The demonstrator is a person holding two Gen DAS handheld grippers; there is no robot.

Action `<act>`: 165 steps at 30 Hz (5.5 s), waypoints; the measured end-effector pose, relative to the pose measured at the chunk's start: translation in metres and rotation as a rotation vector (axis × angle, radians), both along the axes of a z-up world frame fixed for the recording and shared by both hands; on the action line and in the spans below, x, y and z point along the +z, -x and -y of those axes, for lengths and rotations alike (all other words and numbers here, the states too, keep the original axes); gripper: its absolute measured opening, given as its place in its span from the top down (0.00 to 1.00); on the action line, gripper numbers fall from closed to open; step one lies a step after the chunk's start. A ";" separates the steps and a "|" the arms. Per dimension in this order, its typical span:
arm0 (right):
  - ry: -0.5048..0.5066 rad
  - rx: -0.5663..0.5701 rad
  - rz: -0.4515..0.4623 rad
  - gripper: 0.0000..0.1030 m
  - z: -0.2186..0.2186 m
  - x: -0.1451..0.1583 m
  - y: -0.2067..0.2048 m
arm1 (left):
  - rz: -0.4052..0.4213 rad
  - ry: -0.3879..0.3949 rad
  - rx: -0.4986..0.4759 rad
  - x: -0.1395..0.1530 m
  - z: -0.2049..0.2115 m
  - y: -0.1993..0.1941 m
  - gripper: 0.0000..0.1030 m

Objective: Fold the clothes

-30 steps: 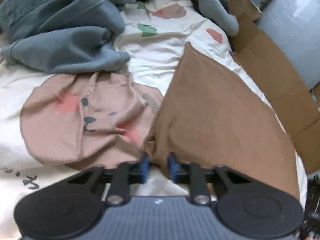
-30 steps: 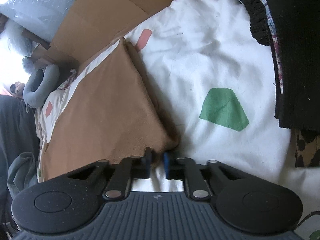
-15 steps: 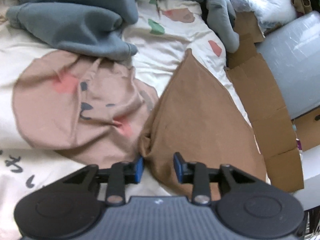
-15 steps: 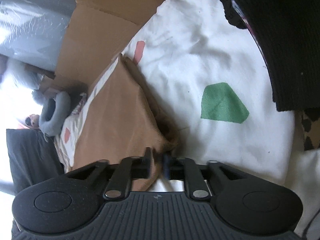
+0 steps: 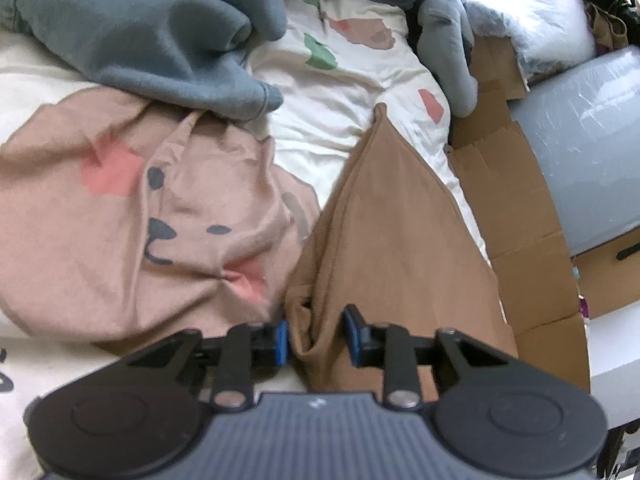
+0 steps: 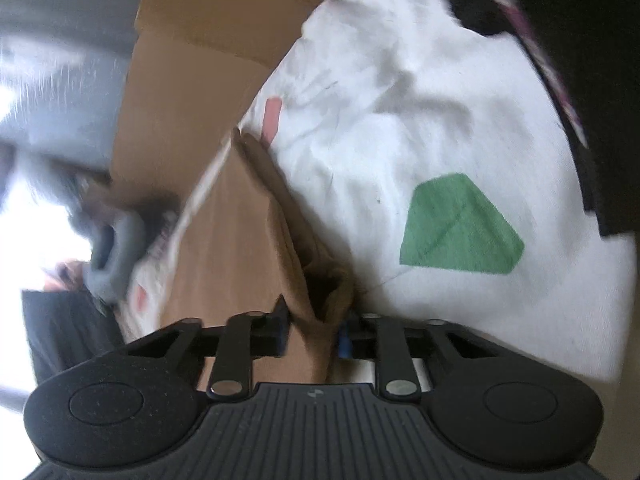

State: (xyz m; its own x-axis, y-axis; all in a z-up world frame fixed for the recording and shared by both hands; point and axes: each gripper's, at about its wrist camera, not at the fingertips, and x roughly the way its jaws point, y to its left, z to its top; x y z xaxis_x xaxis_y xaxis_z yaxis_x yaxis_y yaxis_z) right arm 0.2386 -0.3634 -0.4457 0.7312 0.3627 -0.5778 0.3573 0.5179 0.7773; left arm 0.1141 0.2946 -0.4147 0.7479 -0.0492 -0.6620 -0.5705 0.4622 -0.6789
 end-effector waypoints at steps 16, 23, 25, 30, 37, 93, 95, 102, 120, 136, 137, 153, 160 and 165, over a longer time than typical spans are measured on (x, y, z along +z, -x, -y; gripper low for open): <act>0.070 0.019 -0.019 0.96 0.011 0.053 0.012 | -0.043 0.057 0.010 0.046 -0.001 0.005 0.93; 0.093 0.028 -0.030 0.96 0.017 0.077 0.025 | -0.083 0.074 -0.008 0.067 0.003 0.011 0.94; 0.096 0.028 -0.037 0.96 0.019 0.082 0.031 | -0.100 0.082 -0.016 0.070 0.005 0.015 0.94; 0.095 0.033 -0.063 0.96 0.021 0.092 0.051 | -0.133 0.100 -0.030 0.079 0.010 0.028 0.94; 0.101 0.057 -0.110 0.96 0.025 0.099 0.079 | -0.164 0.128 -0.048 0.085 0.016 0.046 0.94; 0.467 0.954 -0.048 0.90 -0.246 0.090 0.053 | 0.050 0.238 -0.159 0.006 0.010 0.086 0.91; 0.497 0.976 -0.045 0.90 -0.258 0.085 0.052 | 0.065 0.247 -0.158 0.011 0.009 0.086 0.91; 0.564 0.990 -0.080 0.89 -0.276 0.065 0.051 | 0.106 0.266 -0.170 0.030 0.007 0.084 0.92; 0.629 0.850 -0.066 0.90 -0.267 0.068 0.017 | 0.070 0.261 -0.170 0.032 0.007 0.081 0.93; 0.669 0.757 -0.067 0.90 -0.266 0.077 -0.015 | 0.048 0.259 -0.159 0.026 0.005 0.083 0.93; 0.660 0.758 -0.081 0.90 -0.265 0.075 -0.015 | 0.048 0.260 -0.159 0.026 0.004 0.083 0.93; 0.739 0.763 -0.075 0.80 -0.280 0.067 -0.011 | 0.034 0.252 -0.161 0.025 0.003 0.087 0.93; 0.747 0.727 -0.063 0.80 -0.279 0.064 -0.036 | 0.036 0.251 -0.160 0.025 0.003 0.087 0.93; 0.750 0.680 -0.063 0.80 -0.278 0.065 -0.055 | 0.033 0.251 -0.160 0.024 0.003 0.087 0.93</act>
State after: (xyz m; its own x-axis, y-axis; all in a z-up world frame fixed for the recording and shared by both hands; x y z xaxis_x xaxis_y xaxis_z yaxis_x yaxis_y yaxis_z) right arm 0.2931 -0.0859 -0.3812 0.4650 0.2185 -0.8579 -0.1662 0.9734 0.1578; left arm 0.0269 0.2918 -0.3908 0.7387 -0.3271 -0.5893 -0.4796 0.3593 -0.8006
